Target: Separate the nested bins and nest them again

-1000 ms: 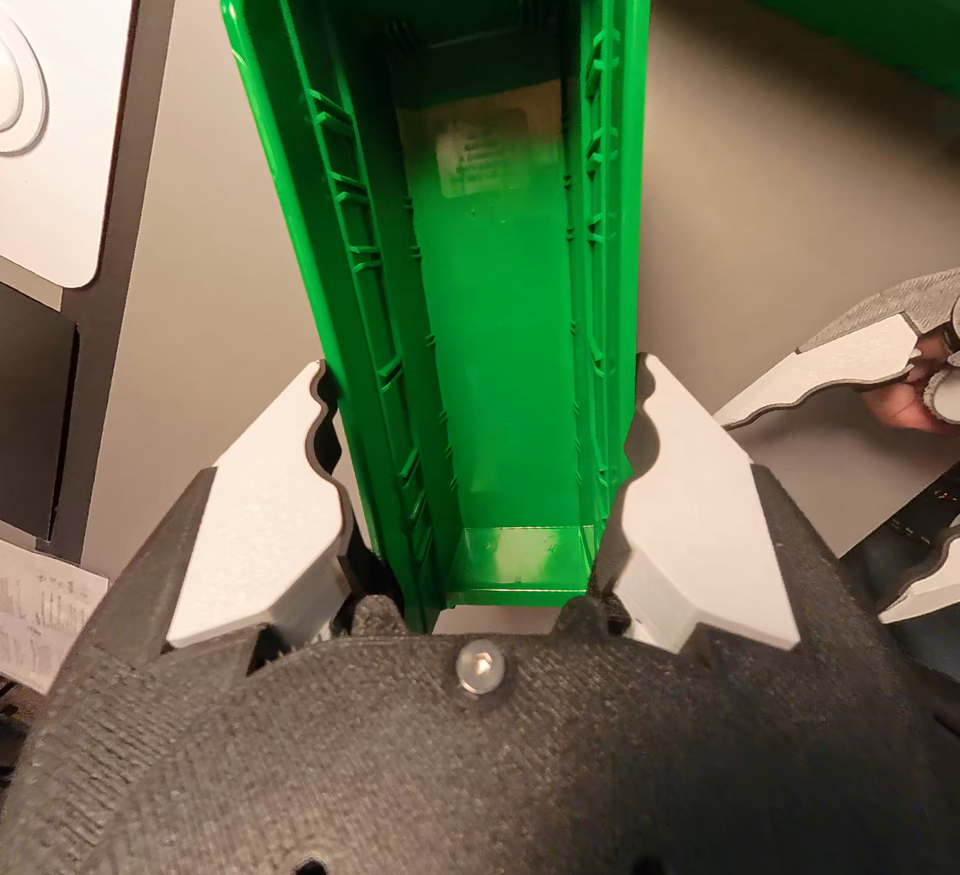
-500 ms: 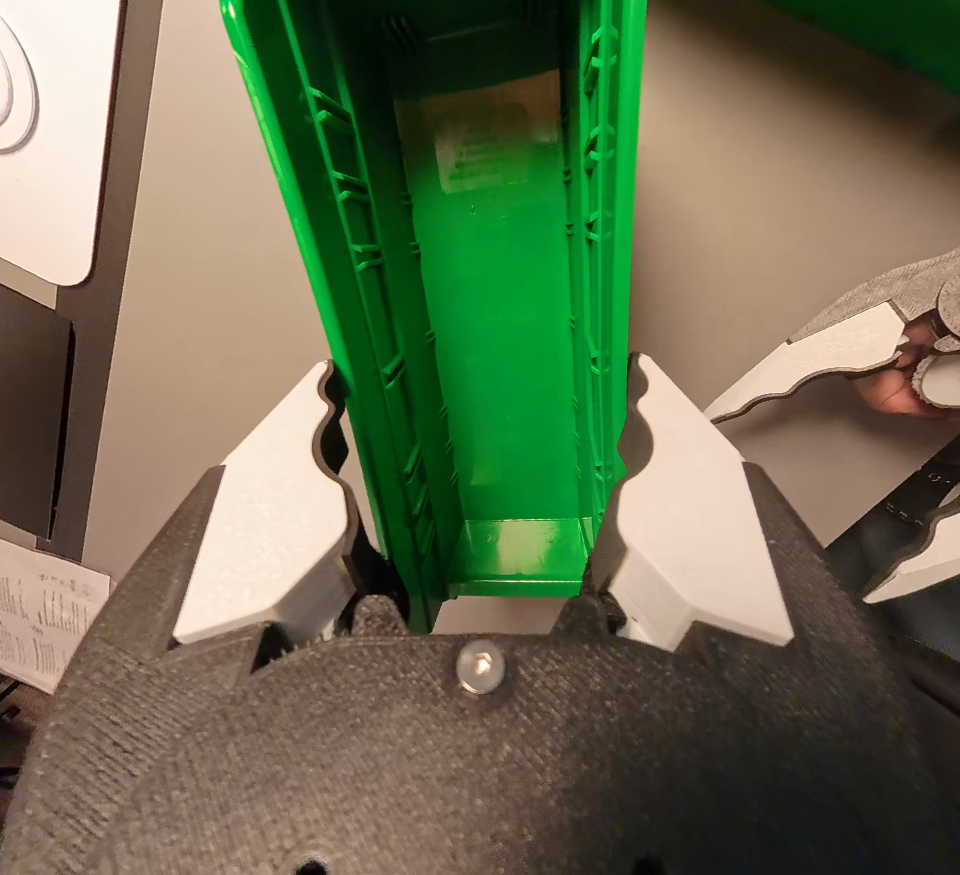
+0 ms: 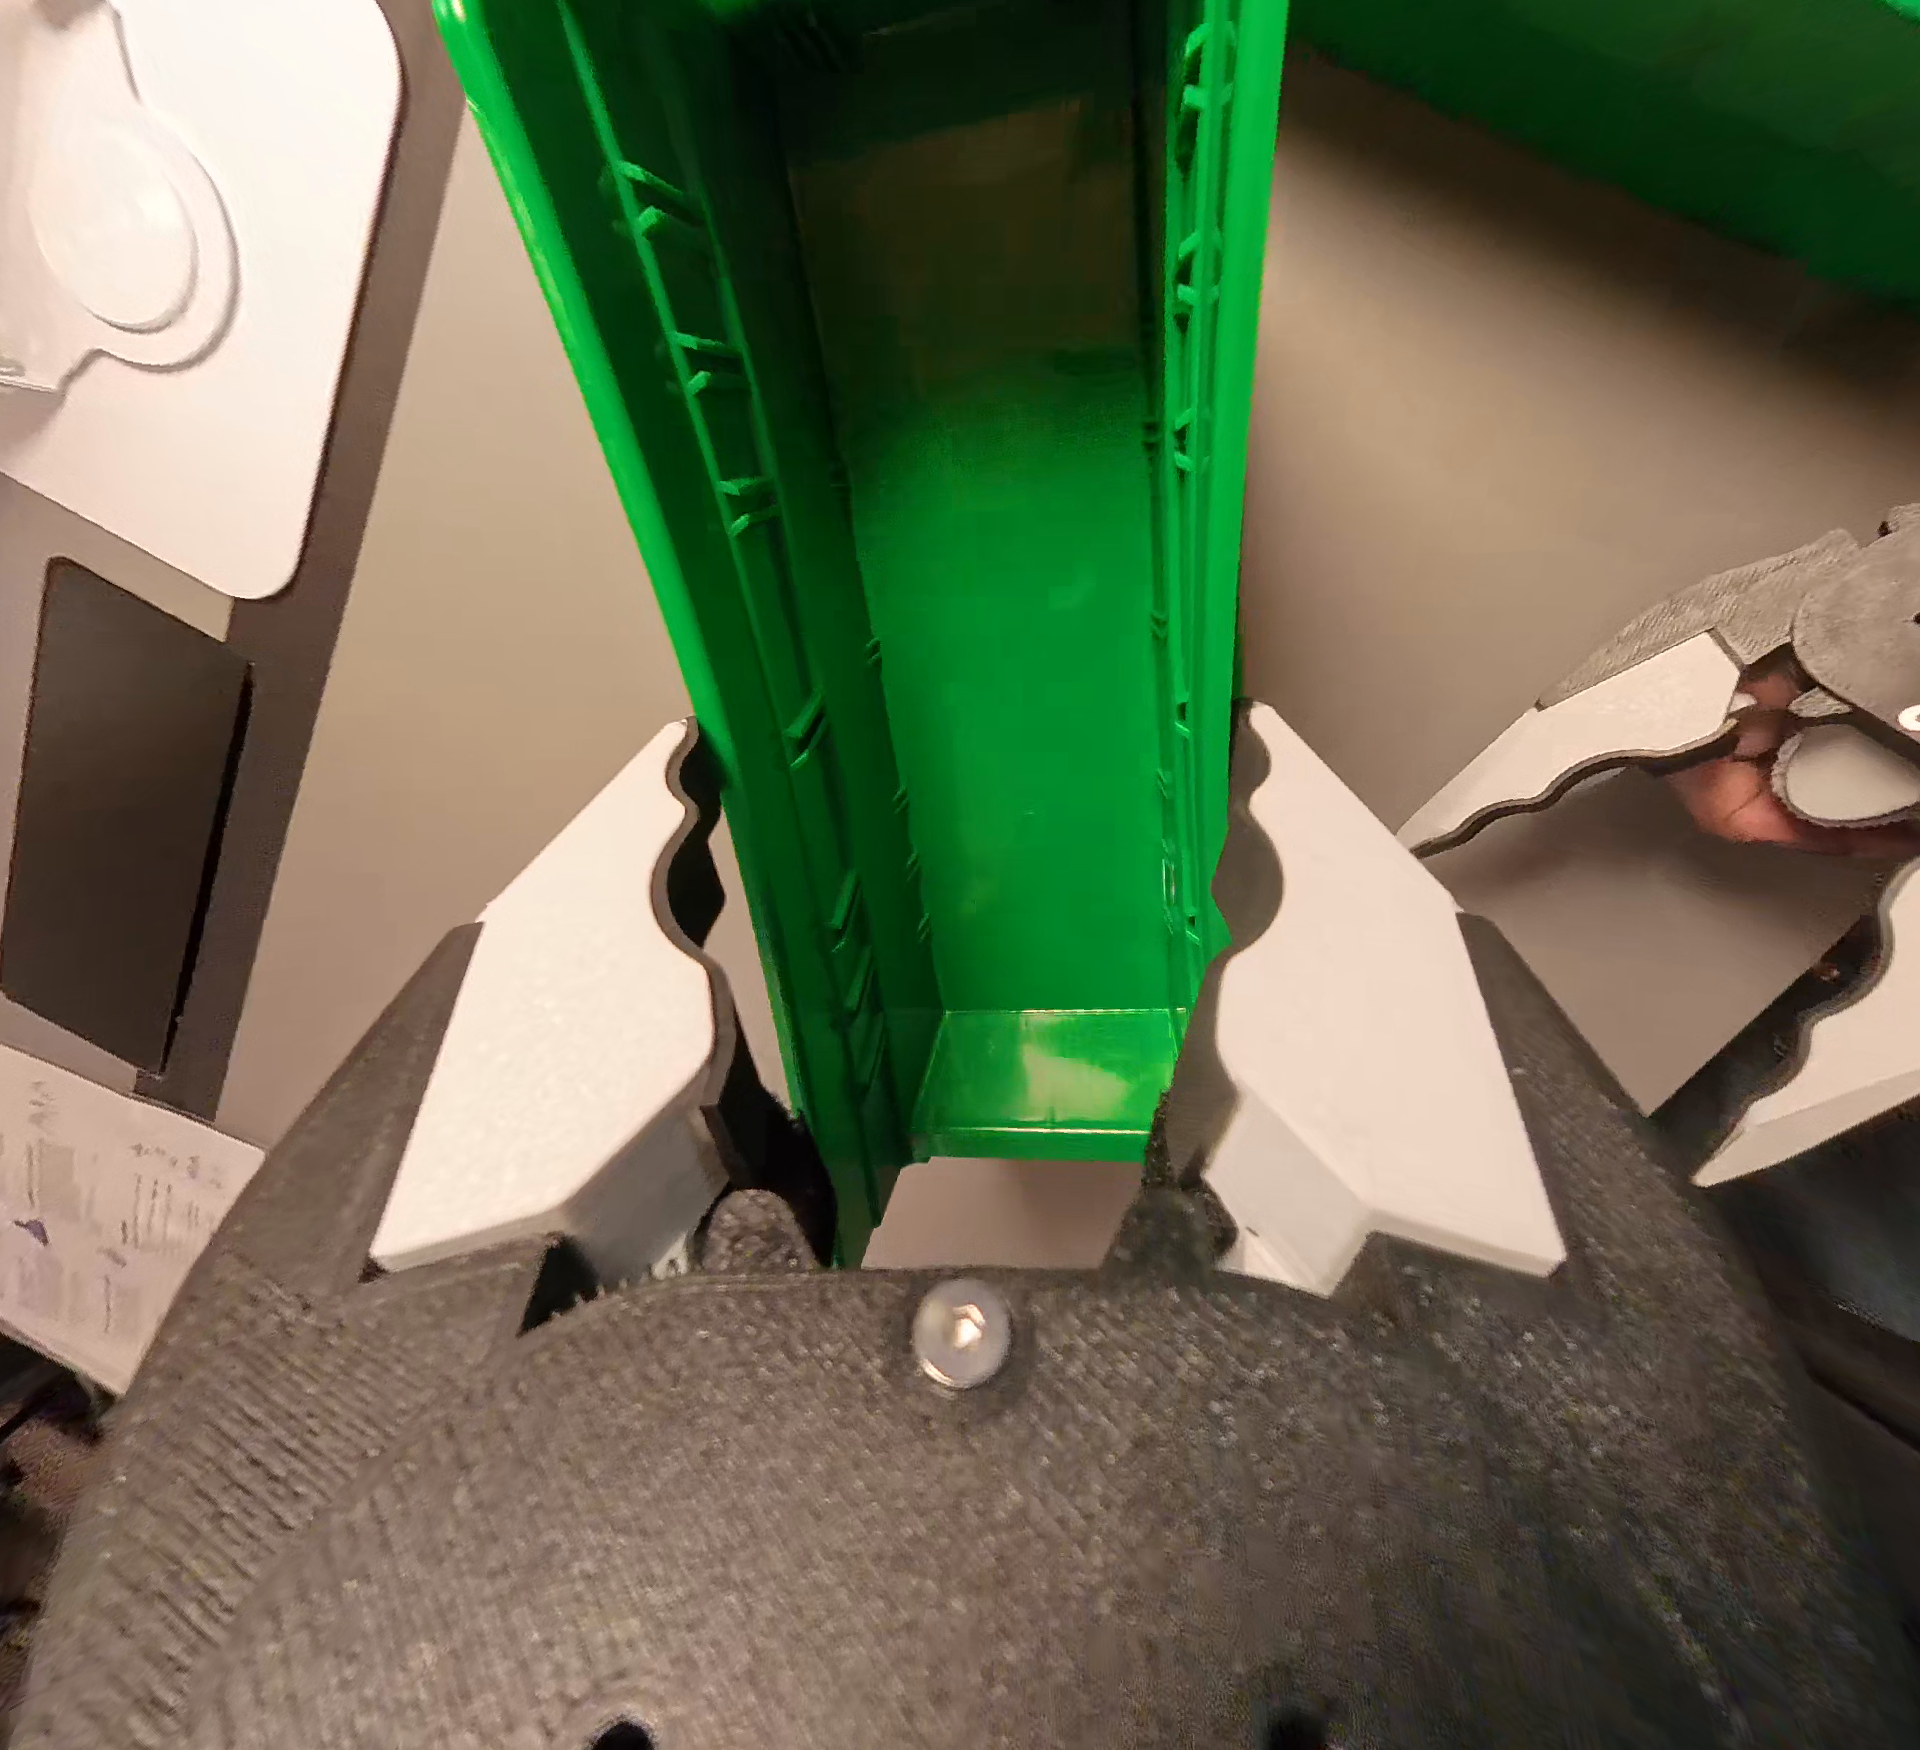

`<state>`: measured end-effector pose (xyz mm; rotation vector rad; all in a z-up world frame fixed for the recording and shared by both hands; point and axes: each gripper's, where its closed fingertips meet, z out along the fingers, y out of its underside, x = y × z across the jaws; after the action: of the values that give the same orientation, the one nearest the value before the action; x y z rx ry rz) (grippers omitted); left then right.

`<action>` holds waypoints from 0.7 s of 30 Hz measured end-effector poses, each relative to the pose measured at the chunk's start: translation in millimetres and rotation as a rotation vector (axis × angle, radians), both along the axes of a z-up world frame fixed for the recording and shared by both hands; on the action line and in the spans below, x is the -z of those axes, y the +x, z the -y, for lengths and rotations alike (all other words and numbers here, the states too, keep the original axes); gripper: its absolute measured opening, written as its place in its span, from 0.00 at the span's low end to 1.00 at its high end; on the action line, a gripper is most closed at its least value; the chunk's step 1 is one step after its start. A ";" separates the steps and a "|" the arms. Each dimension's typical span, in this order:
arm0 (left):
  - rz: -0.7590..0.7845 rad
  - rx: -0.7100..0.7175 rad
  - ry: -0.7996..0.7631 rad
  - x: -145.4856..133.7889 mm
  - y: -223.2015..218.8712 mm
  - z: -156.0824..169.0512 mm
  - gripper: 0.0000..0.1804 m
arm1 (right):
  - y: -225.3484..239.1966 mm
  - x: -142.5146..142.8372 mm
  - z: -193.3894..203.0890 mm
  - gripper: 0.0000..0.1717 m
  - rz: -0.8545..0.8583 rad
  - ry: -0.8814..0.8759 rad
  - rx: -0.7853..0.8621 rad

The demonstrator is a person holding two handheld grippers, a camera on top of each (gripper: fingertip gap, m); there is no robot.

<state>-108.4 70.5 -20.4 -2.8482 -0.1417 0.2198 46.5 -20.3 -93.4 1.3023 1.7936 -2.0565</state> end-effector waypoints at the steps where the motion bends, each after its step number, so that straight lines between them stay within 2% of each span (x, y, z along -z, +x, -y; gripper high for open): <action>1: -0.007 -0.001 0.020 -6.5 -0.1 -1.2 0.53 | 0.1 -0.1 -0.1 0.62 -0.001 0.000 0.000; 7: -0.044 -0.026 0.160 -59.1 -2.8 -0.6 0.52 | 0.4 -0.7 -0.2 0.59 -0.003 -0.003 0.000; 11: -0.060 -0.065 0.216 -87.7 -11.2 20.0 0.53 | 0.7 -0.9 -0.2 0.59 -0.005 -0.003 0.000; 16: -0.096 -0.202 0.224 -101.0 -47.9 77.8 0.52 | 1.0 -1.5 -0.3 0.59 -0.008 -0.006 -0.001; 17: -0.098 -0.237 0.216 -99.2 -57.0 92.7 0.52 | 1.1 -1.4 -0.2 0.61 -0.008 -0.006 -0.001; 21: -0.082 -0.396 0.177 -77.1 -92.7 156.5 0.53 | 1.0 -1.4 -0.1 0.59 -0.006 -0.006 -0.002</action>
<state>-201.1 -86.0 56.7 -2.6051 -0.6738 0.3829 47.5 -20.2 -92.1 1.2931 1.7889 -2.0655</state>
